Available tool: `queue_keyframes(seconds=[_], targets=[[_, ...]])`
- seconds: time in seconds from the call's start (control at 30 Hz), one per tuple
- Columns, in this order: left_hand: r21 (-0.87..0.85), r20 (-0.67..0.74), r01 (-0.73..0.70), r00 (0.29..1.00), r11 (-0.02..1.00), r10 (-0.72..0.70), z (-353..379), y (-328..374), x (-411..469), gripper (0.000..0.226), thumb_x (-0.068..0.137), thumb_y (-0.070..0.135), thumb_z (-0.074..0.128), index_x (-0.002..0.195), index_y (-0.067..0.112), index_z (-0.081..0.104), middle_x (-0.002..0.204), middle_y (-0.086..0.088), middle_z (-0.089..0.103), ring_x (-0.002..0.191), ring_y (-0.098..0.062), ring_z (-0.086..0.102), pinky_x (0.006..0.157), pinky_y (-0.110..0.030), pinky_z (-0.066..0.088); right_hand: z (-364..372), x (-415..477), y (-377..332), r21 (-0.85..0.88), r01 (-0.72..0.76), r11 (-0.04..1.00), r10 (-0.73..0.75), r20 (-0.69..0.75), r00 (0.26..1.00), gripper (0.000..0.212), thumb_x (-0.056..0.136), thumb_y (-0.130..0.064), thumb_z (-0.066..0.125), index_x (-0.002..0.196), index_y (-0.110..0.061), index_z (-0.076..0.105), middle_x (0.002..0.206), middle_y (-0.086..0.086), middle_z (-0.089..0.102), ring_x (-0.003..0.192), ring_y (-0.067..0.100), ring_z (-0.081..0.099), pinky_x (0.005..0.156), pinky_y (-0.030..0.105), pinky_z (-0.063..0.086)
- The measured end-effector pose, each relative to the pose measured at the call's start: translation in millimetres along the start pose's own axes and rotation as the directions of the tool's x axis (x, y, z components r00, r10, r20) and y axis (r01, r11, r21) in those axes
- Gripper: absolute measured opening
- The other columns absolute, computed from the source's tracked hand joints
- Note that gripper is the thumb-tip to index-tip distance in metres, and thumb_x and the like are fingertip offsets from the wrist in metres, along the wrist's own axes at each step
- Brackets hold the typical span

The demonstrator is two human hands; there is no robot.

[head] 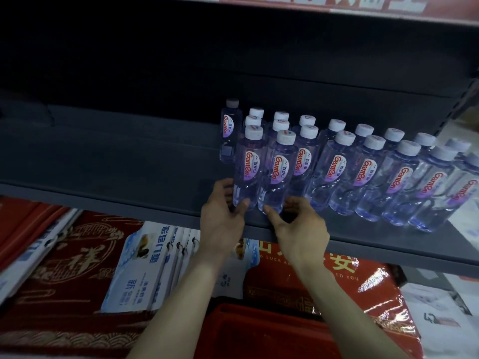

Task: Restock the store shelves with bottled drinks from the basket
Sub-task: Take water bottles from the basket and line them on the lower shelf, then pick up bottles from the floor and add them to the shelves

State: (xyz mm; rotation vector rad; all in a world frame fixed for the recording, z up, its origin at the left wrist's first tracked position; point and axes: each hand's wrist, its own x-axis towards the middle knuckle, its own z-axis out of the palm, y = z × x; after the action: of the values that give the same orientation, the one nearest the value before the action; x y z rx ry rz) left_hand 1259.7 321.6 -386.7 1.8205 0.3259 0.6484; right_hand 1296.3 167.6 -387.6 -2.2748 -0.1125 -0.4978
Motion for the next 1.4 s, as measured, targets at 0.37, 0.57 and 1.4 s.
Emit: queue_keyframes(seconds=[0.37,0.57,1.4], targets=[[-0.096,0.023,0.103,0.995,0.990,-0.102,-15,20,-24,0.054,0.091,0.022,0.078,0.139,0.025,0.053,0.120,0.020,0.064,0.111,0.003,0.062,0.103,-0.026,0.052,-19,-6,1,0.092,0.007,0.996,-0.020,0.142,0.990,0.035,0.092,-0.052,0.068,0.112,-0.024,0.075,0.103,-0.010,0.077,0.100,0.010,0.071,0.093,0.034,0.057],[-0.085,0.059,0.181,0.983,0.980,-0.177,-36,45,-39,0.038,0.095,0.024,0.073,0.123,0.037,0.051,0.095,0.030,0.051,0.087,0.009,0.056,0.071,-0.004,0.041,-34,-35,-11,0.322,-0.057,0.945,0.045,0.045,0.998,0.025,0.099,-0.031,0.064,0.121,-0.025,0.076,0.107,-0.012,0.077,0.101,-0.001,0.068,0.089,0.022,0.055],[-0.088,-0.314,0.673,0.681,0.735,-0.661,-336,-154,-238,0.018,0.096,0.007,0.066,0.106,0.020,0.073,0.095,-0.012,0.079,0.079,-0.029,0.072,0.065,-0.031,0.055,141,-232,-115,0.273,0.458,0.846,-0.372,0.917,0.142,0.022,0.098,-0.034,0.067,0.118,-0.027,0.073,0.113,-0.013,0.074,0.104,0.001,0.067,0.093,0.026,0.056]])
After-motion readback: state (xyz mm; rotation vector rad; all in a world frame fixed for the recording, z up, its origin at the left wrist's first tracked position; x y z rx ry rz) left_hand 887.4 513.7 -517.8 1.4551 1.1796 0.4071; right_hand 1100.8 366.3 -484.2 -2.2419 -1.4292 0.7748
